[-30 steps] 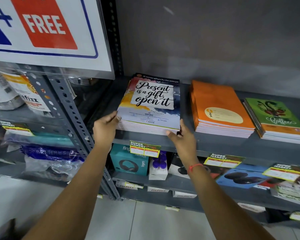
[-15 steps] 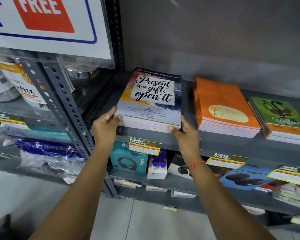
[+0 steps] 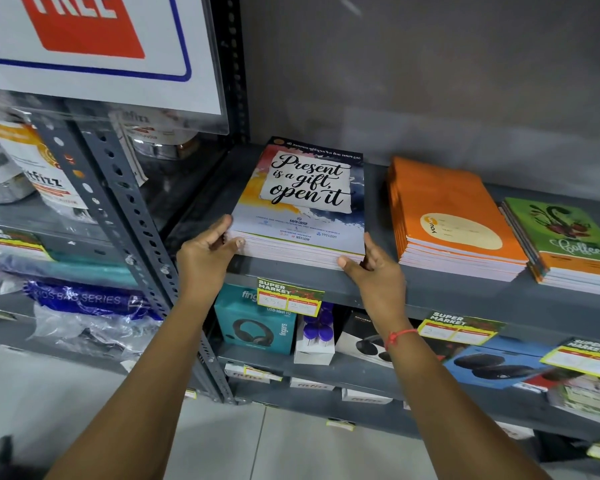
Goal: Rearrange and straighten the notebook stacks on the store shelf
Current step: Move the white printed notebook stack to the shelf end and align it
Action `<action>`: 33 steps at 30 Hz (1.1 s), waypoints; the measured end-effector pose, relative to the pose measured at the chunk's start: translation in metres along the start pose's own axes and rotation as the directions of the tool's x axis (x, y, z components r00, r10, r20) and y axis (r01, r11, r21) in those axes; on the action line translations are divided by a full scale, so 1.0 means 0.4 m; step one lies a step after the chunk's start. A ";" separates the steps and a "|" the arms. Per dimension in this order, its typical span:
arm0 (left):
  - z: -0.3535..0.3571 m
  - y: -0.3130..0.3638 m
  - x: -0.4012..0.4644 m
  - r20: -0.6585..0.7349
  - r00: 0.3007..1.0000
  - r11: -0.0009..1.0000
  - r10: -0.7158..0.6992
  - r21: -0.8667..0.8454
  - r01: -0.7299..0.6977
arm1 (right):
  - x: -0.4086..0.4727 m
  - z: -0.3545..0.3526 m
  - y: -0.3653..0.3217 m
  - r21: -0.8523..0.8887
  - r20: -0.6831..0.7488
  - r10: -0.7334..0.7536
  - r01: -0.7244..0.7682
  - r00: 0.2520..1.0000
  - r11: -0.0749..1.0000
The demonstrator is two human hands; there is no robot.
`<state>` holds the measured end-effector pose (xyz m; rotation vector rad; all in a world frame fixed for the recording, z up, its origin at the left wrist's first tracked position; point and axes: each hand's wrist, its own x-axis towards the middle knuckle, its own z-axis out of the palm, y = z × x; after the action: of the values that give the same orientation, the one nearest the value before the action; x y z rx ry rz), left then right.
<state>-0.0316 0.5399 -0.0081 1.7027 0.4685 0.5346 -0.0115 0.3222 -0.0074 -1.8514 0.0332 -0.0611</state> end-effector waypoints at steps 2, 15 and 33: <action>-0.001 -0.001 0.001 -0.006 1.000 1.000 0.006 -0.012 -0.006 | 0.002 0.000 -0.001 -0.002 -0.009 0.008 -0.008 1.000 1.000; -0.001 -0.014 0.001 -0.082 0.995 0.991 -0.049 -0.130 0.038 | -0.006 0.017 0.008 0.096 -0.108 0.024 -0.014 0.994 0.995; -0.008 -0.002 -0.011 -0.080 0.996 0.998 0.026 0.051 -0.022 | -0.006 -0.007 -0.008 0.068 -0.052 0.064 -0.060 0.997 0.996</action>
<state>-0.0371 0.5399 -0.0087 1.7409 0.5236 0.6160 -0.0142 0.3207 -0.0036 -1.7810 0.1249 -0.0685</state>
